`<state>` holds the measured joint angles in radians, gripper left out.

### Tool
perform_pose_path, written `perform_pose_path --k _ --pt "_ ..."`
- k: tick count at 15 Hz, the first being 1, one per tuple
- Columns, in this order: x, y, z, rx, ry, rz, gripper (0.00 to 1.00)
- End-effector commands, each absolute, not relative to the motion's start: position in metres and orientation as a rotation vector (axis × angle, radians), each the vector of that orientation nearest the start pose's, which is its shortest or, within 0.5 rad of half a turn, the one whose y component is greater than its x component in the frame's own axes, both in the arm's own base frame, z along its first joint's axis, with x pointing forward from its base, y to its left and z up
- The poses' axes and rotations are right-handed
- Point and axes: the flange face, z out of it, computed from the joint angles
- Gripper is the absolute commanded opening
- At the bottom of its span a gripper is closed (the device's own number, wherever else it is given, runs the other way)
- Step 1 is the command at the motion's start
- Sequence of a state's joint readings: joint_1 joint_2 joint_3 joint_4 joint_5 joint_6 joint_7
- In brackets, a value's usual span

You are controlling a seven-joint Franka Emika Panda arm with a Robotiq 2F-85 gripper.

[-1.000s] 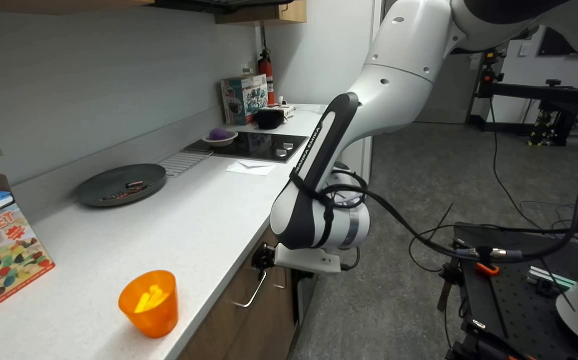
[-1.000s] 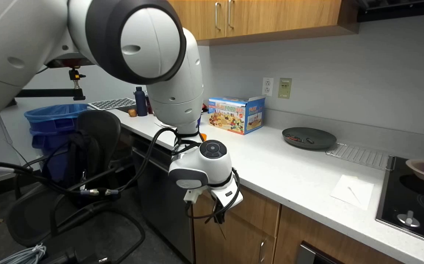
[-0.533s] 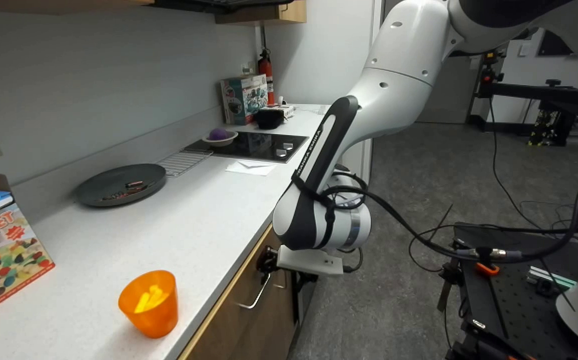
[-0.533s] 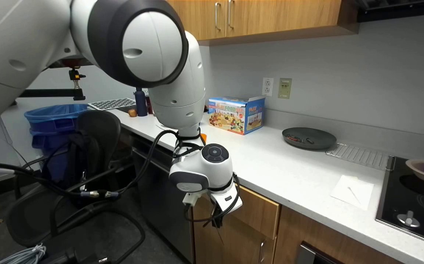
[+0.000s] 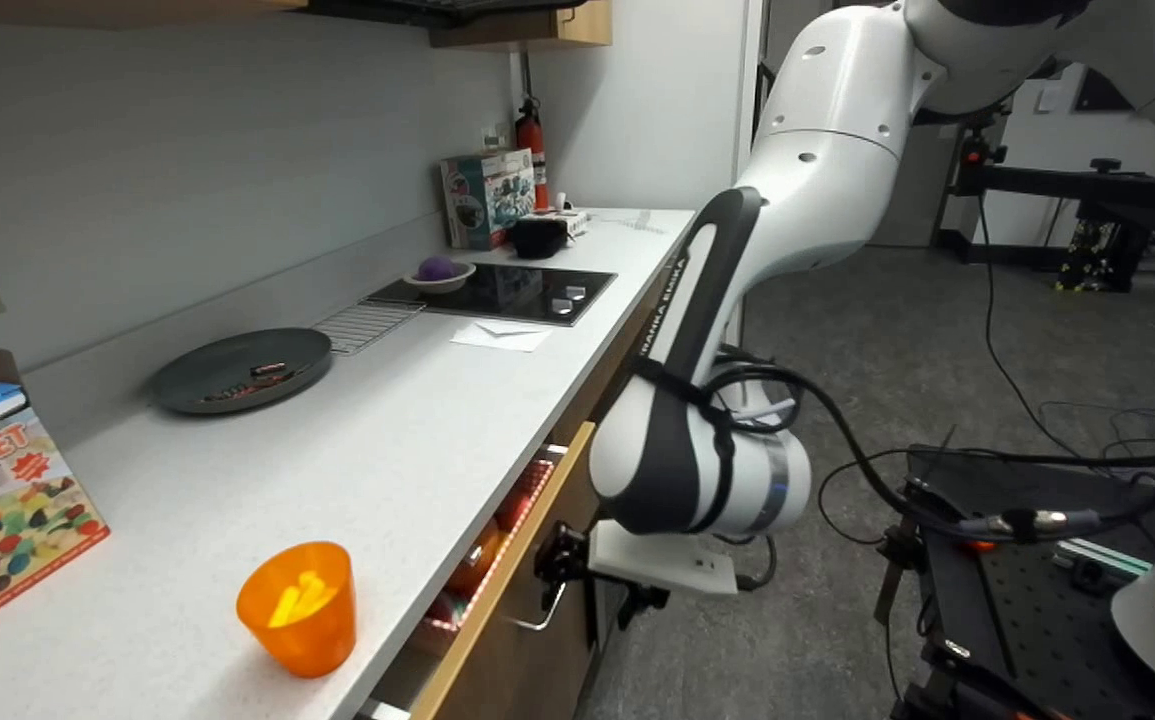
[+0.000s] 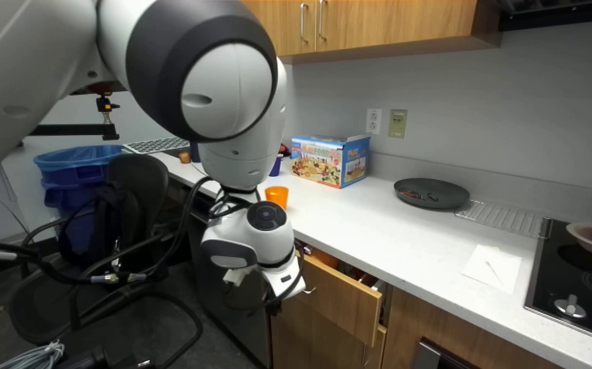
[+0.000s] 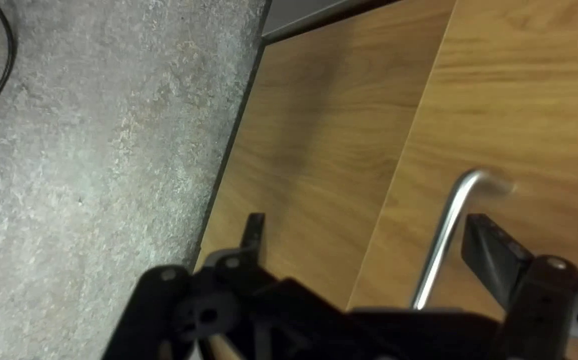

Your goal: Open the top draw of the kitchen unit

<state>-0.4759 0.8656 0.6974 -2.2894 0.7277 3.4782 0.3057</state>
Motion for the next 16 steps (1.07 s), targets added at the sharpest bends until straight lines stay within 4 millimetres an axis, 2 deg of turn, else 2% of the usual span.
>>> perform_pose_path --k 1,4,7,9,10,11,12,13,16 --pt "0.451 0.114 0.104 -2.247 1.328 -0.351 1.0" --pt "0.402 0.147 0.114 -2.262 1.294 -0.502 1.0" --pt "0.336 0.181 0.114 -2.284 1.285 -0.577 1.0" --pt "0.292 0.209 0.114 -2.301 1.258 -0.559 1.0" --pt "0.277 0.221 0.113 -2.322 1.273 -0.521 1.0" --pt "0.299 0.209 0.108 -2.318 1.264 -0.507 1.0" --pt "0.286 0.22 0.107 -2.33 1.248 -0.487 1.0" --pt "0.283 0.223 0.106 -2.331 1.243 -0.487 1.0" --pt "0.294 0.213 0.105 -2.323 1.268 -0.514 1.0"
